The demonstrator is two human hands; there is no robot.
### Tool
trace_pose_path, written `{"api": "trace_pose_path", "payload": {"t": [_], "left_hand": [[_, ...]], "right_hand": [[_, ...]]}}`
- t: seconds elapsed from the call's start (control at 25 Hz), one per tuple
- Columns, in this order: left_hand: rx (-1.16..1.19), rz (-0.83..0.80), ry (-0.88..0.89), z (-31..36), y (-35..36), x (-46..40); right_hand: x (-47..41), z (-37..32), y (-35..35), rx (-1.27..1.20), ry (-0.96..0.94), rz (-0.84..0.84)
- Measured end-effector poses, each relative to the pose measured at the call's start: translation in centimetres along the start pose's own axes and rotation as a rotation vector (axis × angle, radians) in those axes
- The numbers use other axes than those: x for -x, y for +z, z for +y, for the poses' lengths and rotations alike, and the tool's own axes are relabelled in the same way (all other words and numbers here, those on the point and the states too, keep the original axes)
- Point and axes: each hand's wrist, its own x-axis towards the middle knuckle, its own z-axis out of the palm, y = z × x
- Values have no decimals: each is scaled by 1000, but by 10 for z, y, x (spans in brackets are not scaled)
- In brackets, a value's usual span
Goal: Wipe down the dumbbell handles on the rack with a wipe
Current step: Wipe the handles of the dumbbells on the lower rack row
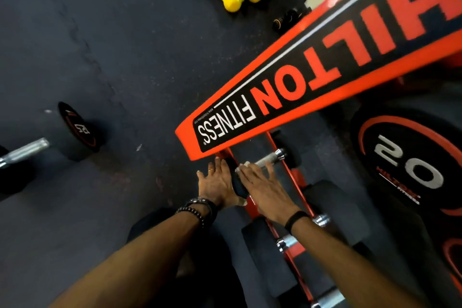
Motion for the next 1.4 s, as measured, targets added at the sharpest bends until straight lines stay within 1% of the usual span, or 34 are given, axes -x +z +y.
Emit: {"api": "trace_pose_path", "payload": {"t": [0.12,0.16,0.24,0.28,0.32,0.4,0.44,0.52,0.6,0.68,0.72,0.76,0.84,0.88,0.96,1.04,1.08,1.12,1.16,1.2,1.28,1.32,1.36,1.4], "left_hand": [[-75,14,-8,5,-3,-2],[-109,31,-5,6,-3,-2],[-154,59,9,7,0,-3],[-155,65,11,7,2,-3],[-150,65,7,5,3,-4],[-164,57,-18,9,2,-6],[-179,49,-35,11,0,-6],[-220,32,-63,16,-5,-4],[-241,2,-91,21,-8,-2],[-221,-29,-122,24,-8,-4],[-219,-39,-140,24,-7,-4],[-225,-48,-158,24,-7,-5],[-236,-61,-183,25,-7,-4],[-242,-64,-183,26,-7,-3],[-238,-79,-183,28,-9,-1],[-222,-94,-193,29,-10,-1],[-223,-98,-198,29,-10,0],[-224,-103,-206,30,-10,0],[-227,-107,-212,31,-10,0],[-232,-108,-212,31,-10,0],[-221,-102,-209,31,-10,-2],[-205,-100,-214,31,-10,-2],[-194,-102,-222,30,-9,-2],[-196,-109,-229,31,-9,-2]], "right_hand": [[-15,-12,3,-69,142,65],[-9,-15,7,-135,175,106],[10,-22,21,-361,232,252],[17,-30,26,-530,288,345],[18,-40,27,-726,385,429],[8,-57,17,-1116,674,536],[1,-63,8,-1250,822,580],[-10,-66,-5,-1413,1049,660],[-17,-61,-9,-1581,1181,649],[-22,-55,-8,-1826,1249,571],[-23,-52,-7,-1967,1267,560],[-25,-47,-7,-2094,1277,597],[-24,-26,-7,-2285,1332,765],[-24,-10,-6,-2318,1354,836],[-23,16,-2,-2234,1338,899],[-20,3,3,-2003,1267,714],[-16,-14,10,-1942,1165,594],[-10,-30,16,-1936,1061,520],[-5,-34,20,-1994,981,501],[-4,-28,20,-2089,964,542],[-13,6,20,-2305,1054,741],[-17,15,19,-2366,1057,813],[-19,15,21,-2401,1031,799],[-18,6,24,-2419,953,716]]}}
